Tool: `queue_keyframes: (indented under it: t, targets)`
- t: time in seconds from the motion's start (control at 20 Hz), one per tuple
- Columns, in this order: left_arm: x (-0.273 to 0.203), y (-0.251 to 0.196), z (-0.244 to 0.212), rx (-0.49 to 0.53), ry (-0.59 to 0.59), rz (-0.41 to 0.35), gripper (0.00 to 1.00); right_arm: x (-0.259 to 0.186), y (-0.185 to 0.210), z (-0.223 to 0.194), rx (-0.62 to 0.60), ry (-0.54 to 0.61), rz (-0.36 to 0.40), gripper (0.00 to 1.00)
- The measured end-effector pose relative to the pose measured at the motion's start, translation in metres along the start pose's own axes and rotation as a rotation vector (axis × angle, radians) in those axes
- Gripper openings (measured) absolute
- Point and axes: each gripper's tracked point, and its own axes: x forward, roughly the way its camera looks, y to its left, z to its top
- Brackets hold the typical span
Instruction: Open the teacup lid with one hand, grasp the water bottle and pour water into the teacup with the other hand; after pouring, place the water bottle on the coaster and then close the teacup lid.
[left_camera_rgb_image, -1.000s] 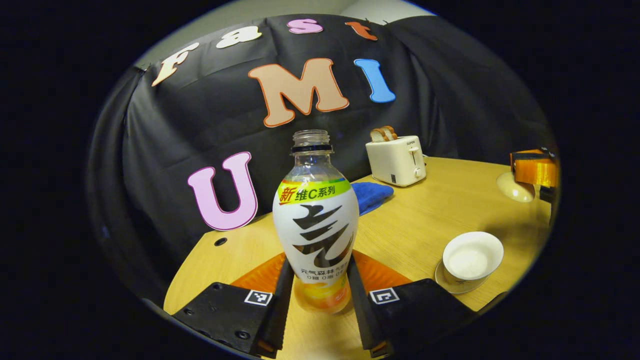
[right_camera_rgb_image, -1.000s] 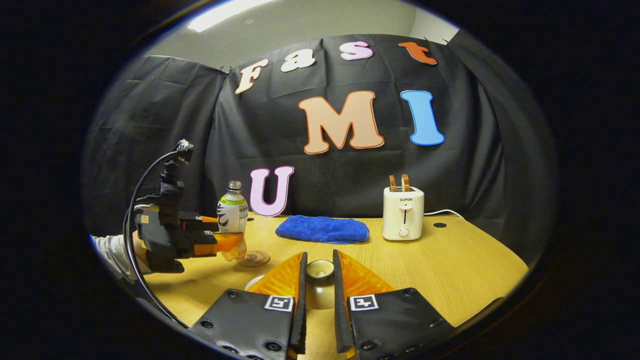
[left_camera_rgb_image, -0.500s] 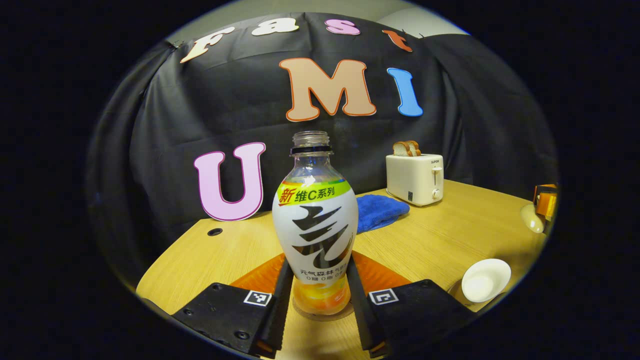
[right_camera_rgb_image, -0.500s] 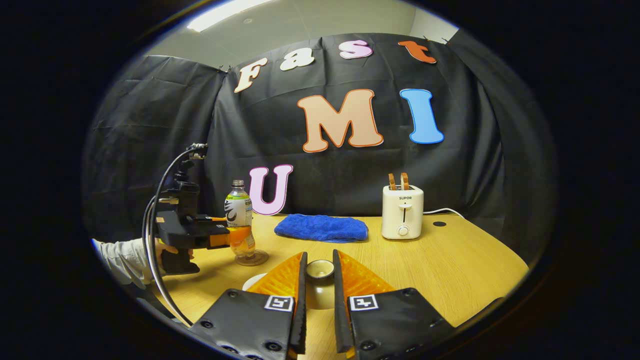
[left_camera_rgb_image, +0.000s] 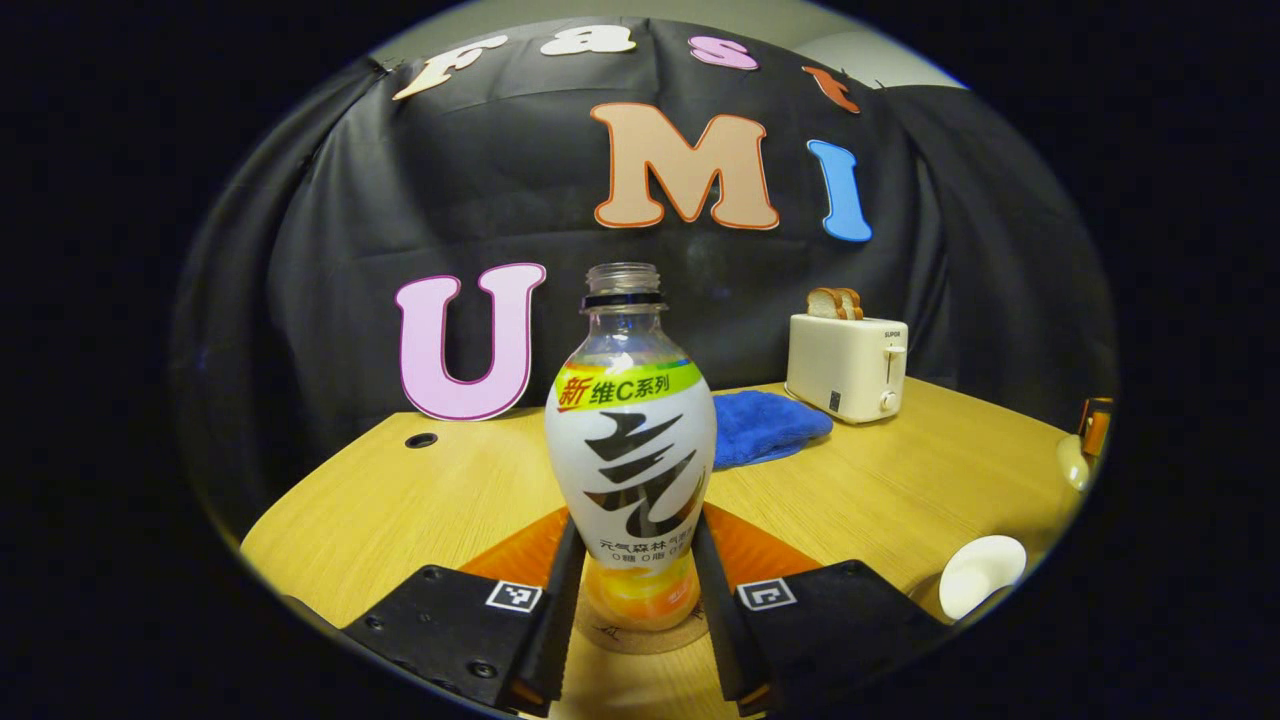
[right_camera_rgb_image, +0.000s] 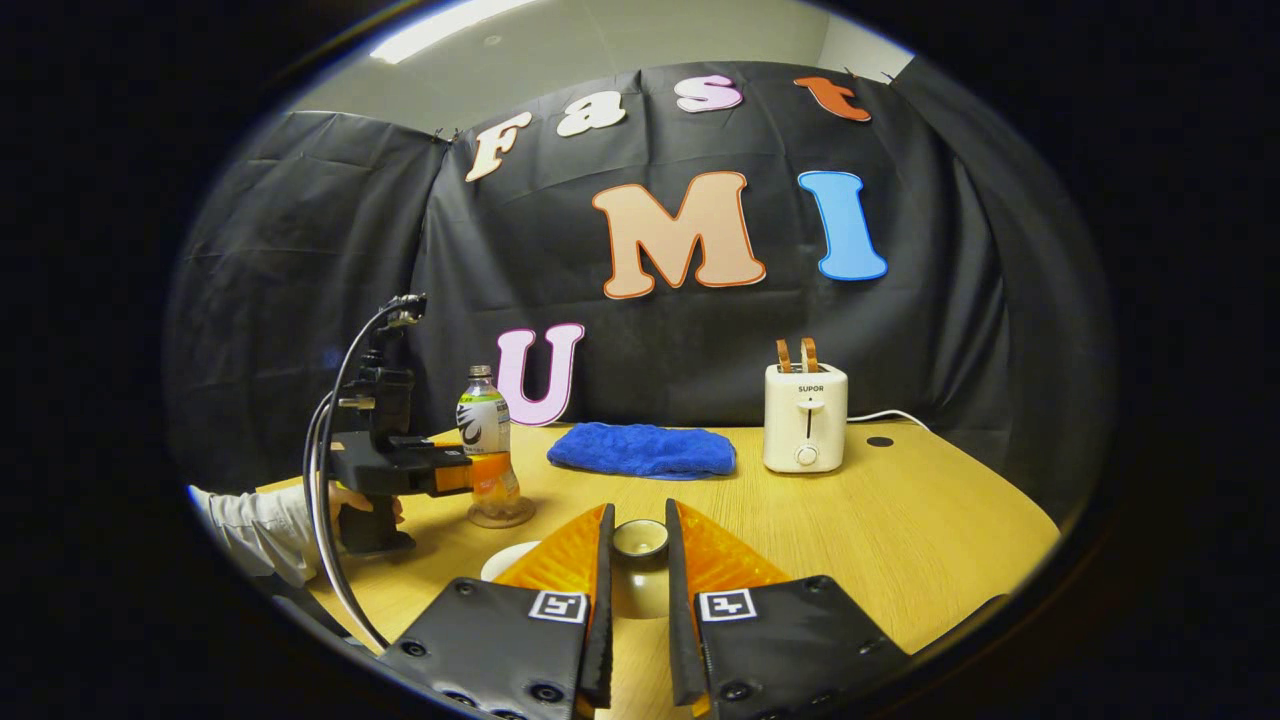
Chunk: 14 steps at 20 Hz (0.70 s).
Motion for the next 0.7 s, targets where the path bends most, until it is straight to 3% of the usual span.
queue_keyframes:
  t: [0.3, 0.7]
  targets:
    - [0.001, 0.000, -0.002, -0.014, 0.005, 0.009, 0.58, 0.000, 0.001, 0.000, 0.002, -0.002, 0.002, 0.24]
    - [-0.004, 0.006, -0.017, -0.026, 0.045, 0.041, 0.81, 0.001, 0.007, -0.002, 0.001, -0.001, 0.014, 0.24]
